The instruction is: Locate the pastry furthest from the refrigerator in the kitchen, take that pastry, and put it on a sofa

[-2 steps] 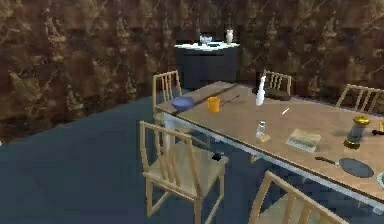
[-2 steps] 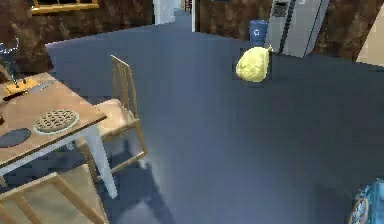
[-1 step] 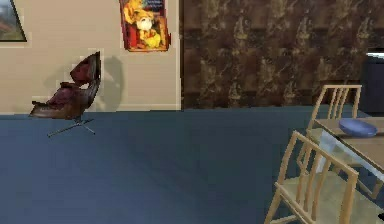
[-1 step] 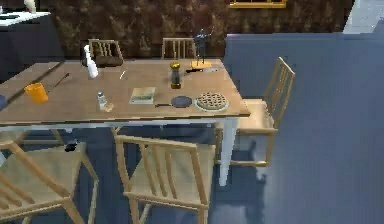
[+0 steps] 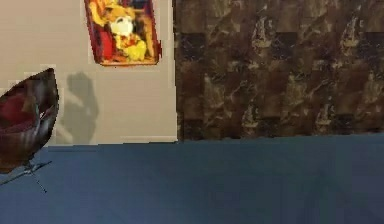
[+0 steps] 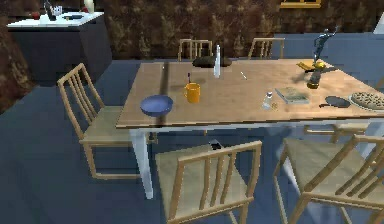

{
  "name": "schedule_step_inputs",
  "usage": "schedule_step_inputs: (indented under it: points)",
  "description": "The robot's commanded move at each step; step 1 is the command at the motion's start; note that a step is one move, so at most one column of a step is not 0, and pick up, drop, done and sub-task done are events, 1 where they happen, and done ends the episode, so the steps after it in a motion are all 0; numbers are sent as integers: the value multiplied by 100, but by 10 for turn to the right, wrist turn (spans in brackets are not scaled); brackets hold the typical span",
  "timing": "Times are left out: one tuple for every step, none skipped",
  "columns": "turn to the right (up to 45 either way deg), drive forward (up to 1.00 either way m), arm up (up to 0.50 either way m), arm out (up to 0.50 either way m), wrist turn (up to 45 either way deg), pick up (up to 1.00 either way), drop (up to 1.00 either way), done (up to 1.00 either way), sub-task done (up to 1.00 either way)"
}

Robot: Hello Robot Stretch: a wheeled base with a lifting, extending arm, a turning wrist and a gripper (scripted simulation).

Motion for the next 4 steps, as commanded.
schedule_step_inputs:
  points:
    - [-90, 0, 0, 0, 0, 0, 0, 0, 0]
    - [0, 20, 0, 0, 0, 0, 0, 0, 0]
    - [450, 0, 0, 0, 0, 0, 0, 0, 0]
    - [30, 0, 0, 0, 0, 0, 0, 0, 0]
